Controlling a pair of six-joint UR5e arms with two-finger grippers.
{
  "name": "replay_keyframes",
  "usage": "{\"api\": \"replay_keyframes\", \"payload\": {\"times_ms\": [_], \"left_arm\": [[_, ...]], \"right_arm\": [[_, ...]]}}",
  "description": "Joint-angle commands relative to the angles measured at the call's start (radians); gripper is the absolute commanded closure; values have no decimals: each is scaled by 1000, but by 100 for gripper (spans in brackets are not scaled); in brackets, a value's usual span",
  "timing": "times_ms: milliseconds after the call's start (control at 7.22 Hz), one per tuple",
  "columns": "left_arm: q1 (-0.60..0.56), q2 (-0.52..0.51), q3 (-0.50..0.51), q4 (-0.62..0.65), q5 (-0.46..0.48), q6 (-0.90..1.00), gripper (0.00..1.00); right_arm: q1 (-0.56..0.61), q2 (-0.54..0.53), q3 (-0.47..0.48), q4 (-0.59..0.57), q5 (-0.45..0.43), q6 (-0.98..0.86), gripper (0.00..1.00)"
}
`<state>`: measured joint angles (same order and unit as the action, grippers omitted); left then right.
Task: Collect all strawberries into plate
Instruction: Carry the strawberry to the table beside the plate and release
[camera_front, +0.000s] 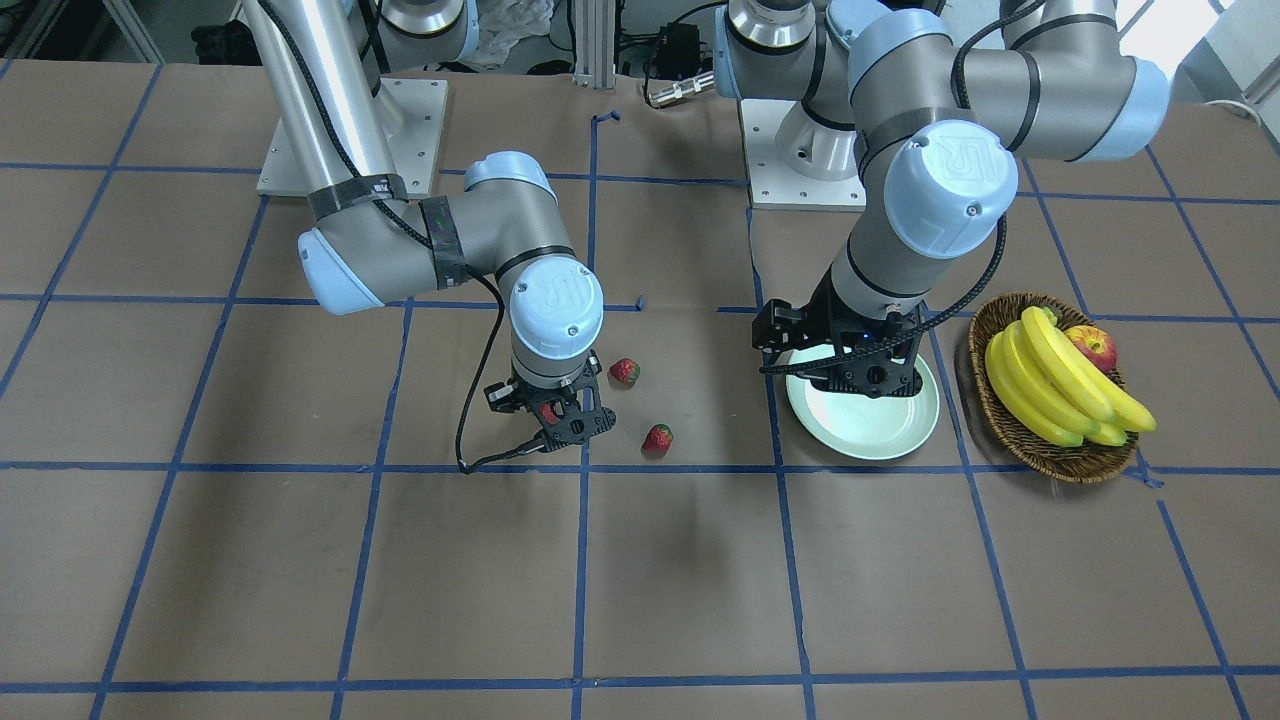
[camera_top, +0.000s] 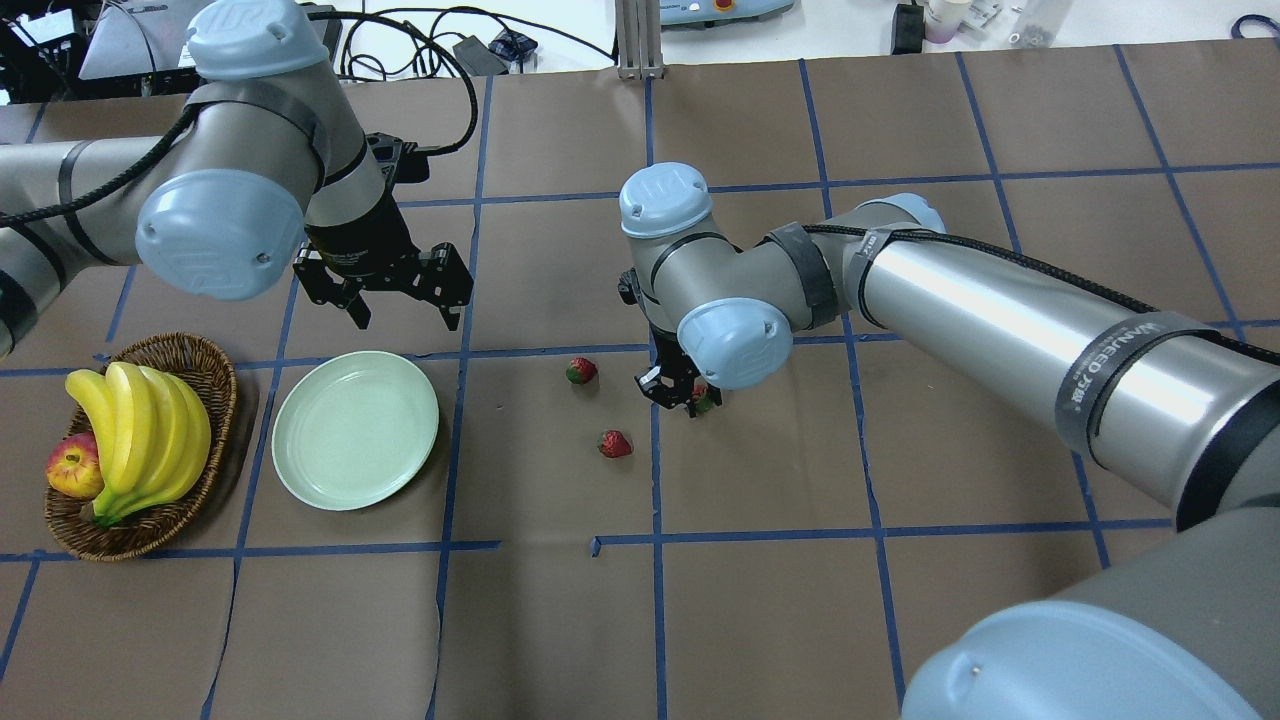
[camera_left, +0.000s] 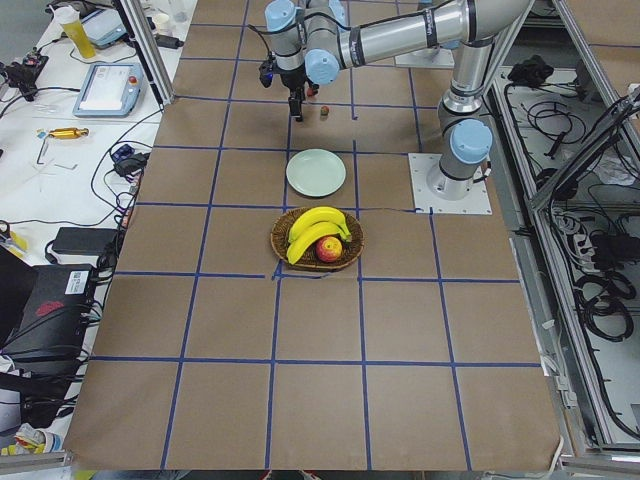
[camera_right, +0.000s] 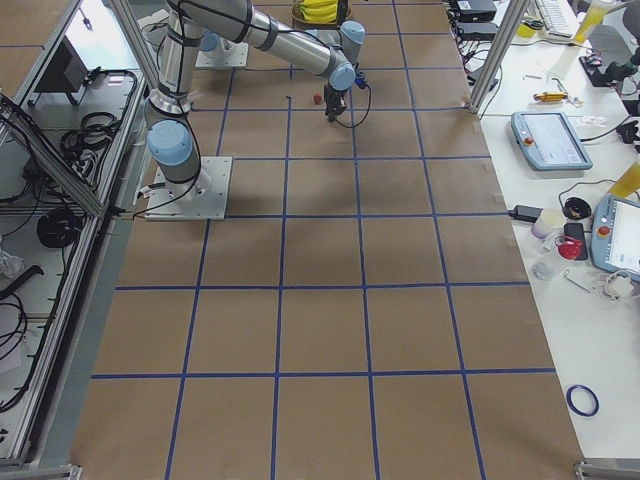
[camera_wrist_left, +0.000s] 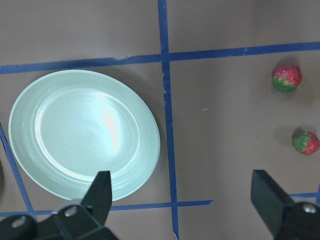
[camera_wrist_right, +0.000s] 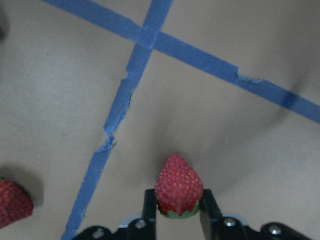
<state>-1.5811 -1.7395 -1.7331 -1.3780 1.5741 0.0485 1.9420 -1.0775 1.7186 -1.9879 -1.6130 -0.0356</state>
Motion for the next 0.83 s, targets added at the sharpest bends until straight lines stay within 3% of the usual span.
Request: {"api": "replay_keyframes", "payload": {"times_ms": [0,277,416,693], "left_arm": [[4,5,10,7,3,7,0],[16,14,15,5,26,10,0],[36,14,15,4,76,10,0],[79,8,14,5,75,16,0]], "right_arm": [[-5,-18,-36,3,-5,0,100],[-6,-61,-127,56,-2,14,100],[9,-62,-146,75,8,81,100],[84,-52,-145,66,57,164,100]]}}
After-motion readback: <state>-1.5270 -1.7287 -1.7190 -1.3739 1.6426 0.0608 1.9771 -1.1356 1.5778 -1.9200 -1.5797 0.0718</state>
